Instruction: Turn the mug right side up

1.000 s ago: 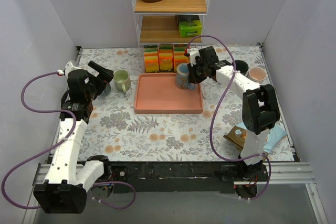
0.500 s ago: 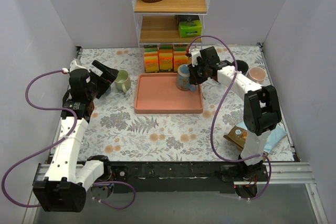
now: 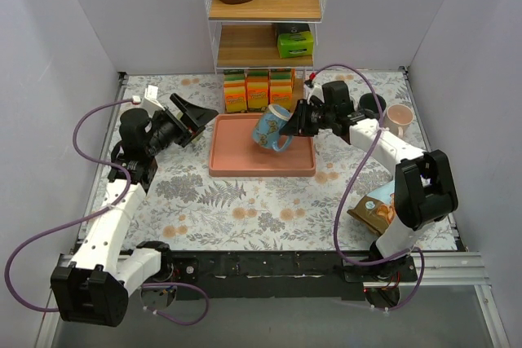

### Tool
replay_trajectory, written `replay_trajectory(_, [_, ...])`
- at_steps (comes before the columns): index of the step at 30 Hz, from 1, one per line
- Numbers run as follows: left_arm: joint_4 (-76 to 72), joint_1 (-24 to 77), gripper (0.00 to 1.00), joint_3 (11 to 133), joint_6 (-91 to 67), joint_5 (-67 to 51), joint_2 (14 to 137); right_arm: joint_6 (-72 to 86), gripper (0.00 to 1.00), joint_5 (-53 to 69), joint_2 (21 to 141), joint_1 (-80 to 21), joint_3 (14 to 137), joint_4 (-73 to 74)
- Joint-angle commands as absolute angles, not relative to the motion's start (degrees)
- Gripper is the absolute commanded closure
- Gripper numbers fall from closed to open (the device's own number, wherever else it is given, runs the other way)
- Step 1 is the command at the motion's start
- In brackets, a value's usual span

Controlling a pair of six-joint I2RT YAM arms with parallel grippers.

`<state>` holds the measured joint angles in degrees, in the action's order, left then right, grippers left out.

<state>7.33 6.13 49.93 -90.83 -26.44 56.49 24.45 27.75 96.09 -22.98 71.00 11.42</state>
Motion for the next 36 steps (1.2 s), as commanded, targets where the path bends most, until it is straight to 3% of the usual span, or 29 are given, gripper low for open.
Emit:
replay_trajectory(1, [-2.1,6.8,0.02,49.0,-95.5,-37.8,57.8,49.4,0.99,42.4,90.4,-22.4,66.8,-21.1])
replay_trajectory(6, [-4.7,9.0,0.02,48.5,-98.0,-39.0,58.4,64.6,0.99,44.2,90.8,-22.4,66.0,-36.6])
replay_trajectory(15, [-22.7,21.5,0.02,44.1,-108.9,-36.0,64.5,68.8,0.99,43.6,89.0,-22.8,73.3,-37.5])
replay_trajectory(21, [-29.5,26.7,0.02,45.5,-110.6,-29.3,68.8,75.7,0.99,43.2,87.2,-23.0,70.8,-42.3])
replay_trajectory(27, [-44.2,29.0,0.12,40.8,-113.6,-20.5,69.5,79.4,0.99,41.8,84.8,-24.6,67.2,-46.7])
replay_trajectory(31, [-45.7,29.9,0.13,41.5,-113.6,-18.5,70.8,80.6,0.99,41.3,83.2,-25.8,65.4,-47.5])
replay_trajectory(35, [-44.9,30.6,0.2,42.1,-112.6,-16.1,71.1,81.8,0.99,40.6,82.4,-26.6,64.2,-47.8])
replay_trajectory(36, [-45.9,30.7,0.26,41.2,-112.7,-15.7,70.9,82.1,0.99,40.5,82.2,-26.8,64.1,-47.8])
